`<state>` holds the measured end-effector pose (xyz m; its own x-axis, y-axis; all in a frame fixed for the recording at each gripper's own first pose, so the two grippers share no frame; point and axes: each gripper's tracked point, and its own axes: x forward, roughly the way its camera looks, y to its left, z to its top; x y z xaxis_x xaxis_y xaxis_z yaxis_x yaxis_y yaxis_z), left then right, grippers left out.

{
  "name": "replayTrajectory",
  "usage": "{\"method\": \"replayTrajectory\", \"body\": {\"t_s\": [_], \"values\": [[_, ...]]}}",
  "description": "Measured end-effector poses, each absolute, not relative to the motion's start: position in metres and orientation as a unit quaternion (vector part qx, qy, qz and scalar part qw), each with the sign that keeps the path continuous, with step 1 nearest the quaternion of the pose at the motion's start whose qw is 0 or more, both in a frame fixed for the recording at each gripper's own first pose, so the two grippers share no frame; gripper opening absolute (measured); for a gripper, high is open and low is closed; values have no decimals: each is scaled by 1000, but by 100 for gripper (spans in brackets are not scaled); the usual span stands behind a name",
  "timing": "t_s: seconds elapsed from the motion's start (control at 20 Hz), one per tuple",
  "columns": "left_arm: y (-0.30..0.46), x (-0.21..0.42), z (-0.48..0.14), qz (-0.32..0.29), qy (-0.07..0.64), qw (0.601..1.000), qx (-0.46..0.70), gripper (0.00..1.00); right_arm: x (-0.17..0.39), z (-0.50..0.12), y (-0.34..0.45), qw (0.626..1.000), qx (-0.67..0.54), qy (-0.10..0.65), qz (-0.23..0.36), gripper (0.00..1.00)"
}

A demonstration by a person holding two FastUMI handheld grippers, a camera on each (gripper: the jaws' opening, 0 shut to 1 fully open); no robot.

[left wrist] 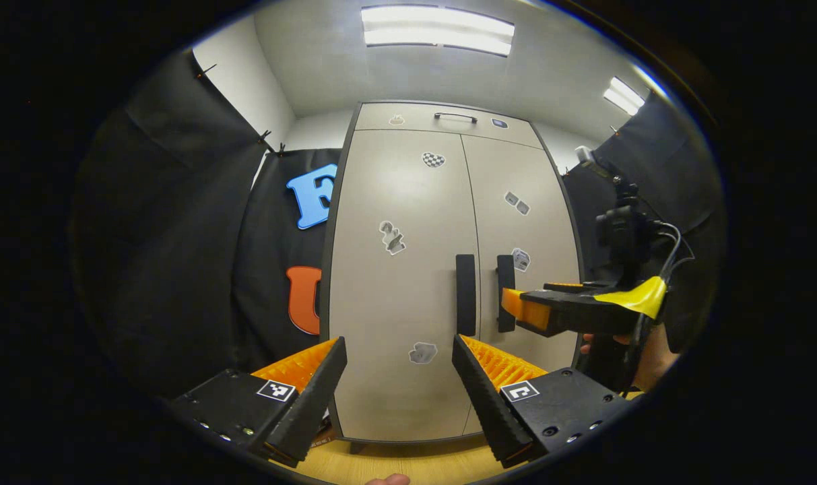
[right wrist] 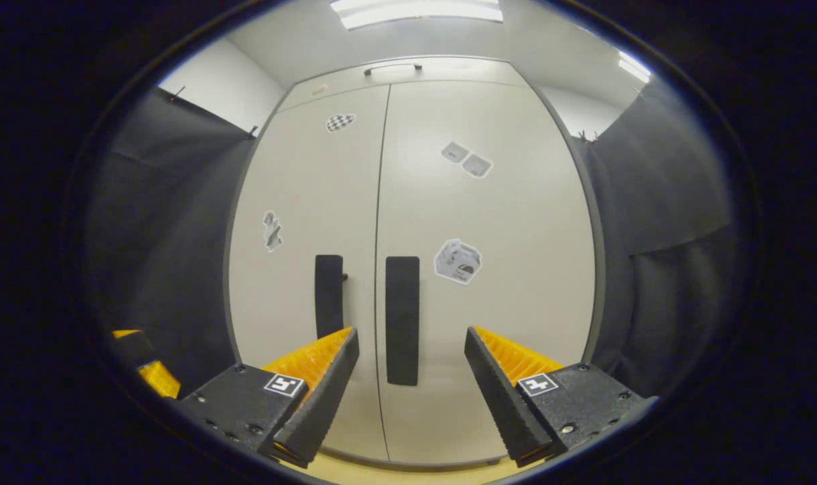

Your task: Open the right door of the double-door shoe cabinet with the right hand, and open the left door with the left hand.

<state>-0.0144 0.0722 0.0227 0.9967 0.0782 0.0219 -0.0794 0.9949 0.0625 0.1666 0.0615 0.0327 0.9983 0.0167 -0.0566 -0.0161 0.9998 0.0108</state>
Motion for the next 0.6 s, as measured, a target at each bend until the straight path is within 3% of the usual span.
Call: {"method": "replayTrajectory", "body": {"t_s": [0.5,0.6], "values": [[108,-19,18,66,-2,998,15,95,211,29,61,998,-14,39,-37,98],[112,-20,17,69,-3,998,12,95,207,28,57,998,-12,39,-46,91]]}}
